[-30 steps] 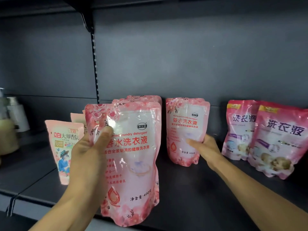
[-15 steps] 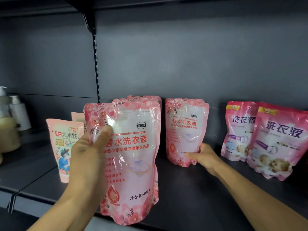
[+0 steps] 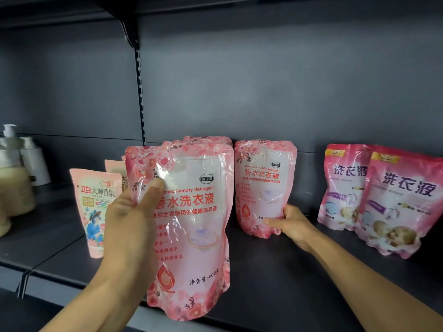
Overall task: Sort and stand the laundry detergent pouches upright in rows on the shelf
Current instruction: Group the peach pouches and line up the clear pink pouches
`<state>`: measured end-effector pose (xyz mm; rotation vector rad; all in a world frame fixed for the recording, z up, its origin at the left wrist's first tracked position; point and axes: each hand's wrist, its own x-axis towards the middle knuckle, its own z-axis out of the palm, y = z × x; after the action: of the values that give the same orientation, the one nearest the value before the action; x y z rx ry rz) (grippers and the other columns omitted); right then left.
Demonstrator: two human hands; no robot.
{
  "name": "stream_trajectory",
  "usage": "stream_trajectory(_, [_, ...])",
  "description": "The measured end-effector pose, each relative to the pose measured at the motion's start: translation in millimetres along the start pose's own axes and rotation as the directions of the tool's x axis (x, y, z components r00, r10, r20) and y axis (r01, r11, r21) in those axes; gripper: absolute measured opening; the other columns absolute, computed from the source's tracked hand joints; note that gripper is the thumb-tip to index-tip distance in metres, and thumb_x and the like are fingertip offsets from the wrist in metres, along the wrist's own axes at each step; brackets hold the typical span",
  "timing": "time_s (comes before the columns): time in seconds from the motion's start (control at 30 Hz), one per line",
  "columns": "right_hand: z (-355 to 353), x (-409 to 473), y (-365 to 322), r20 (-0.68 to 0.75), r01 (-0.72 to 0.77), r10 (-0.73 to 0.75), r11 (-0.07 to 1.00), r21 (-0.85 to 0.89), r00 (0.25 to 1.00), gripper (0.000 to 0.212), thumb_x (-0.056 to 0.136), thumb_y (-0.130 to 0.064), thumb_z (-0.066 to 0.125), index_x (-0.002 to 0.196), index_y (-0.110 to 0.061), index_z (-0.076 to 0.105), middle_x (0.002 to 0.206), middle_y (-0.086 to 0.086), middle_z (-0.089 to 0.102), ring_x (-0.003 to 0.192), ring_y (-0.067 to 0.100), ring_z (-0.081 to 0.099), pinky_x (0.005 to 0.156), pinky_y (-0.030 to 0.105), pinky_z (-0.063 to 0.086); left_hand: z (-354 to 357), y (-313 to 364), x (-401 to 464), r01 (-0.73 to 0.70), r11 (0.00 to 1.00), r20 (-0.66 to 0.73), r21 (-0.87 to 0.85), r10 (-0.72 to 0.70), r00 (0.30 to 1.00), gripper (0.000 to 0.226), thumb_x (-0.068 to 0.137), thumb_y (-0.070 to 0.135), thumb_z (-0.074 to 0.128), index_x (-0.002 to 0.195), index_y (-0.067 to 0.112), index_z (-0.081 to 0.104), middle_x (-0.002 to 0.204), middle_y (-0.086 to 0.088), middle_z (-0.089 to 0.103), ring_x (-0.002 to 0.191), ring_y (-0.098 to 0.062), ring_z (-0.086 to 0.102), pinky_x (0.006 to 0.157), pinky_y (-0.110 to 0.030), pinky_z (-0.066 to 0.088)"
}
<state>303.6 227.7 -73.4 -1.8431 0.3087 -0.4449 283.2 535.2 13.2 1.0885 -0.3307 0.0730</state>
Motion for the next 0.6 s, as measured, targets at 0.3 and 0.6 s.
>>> stream_trajectory(0.3, [-21.2,-38.3,-37.1,-0.224,0.012,-0.028,0.997,-0.076,0.974,0.062,0.076,-0.007,0.075,0.129,-0.014,0.043,0.114,0.0,0.056,0.105,0.015,0.057,0.074,0.02,0.044,24.2,0.7,-7.8,-0.048,0.999,0.102,-0.017,0.049,0.994,0.017,0.093,0.022,0.054,0.081,0.018,0.064,0.069,0.0,0.073,0.06,-0.016,0.07,0.047,-0.026,0.054])
stream_trajectory(0.6, [-39.0,-115.0,-65.4,0.054,0.196,-0.217,0.946,0.259,0.975,0.055,0.086,-0.056,0.047,0.118,-0.013,0.06,0.117,0.007,0.067,0.112,0.019,0.062,0.095,0.038,0.048,92.7,-34.4,-4.4,-0.027,0.999,0.275,-0.04,0.037,0.961,0.023,0.095,0.016,0.052,0.072,0.012,0.054,0.044,0.009,0.058,0.037,-0.003,0.054,0.038,-0.013,0.041])
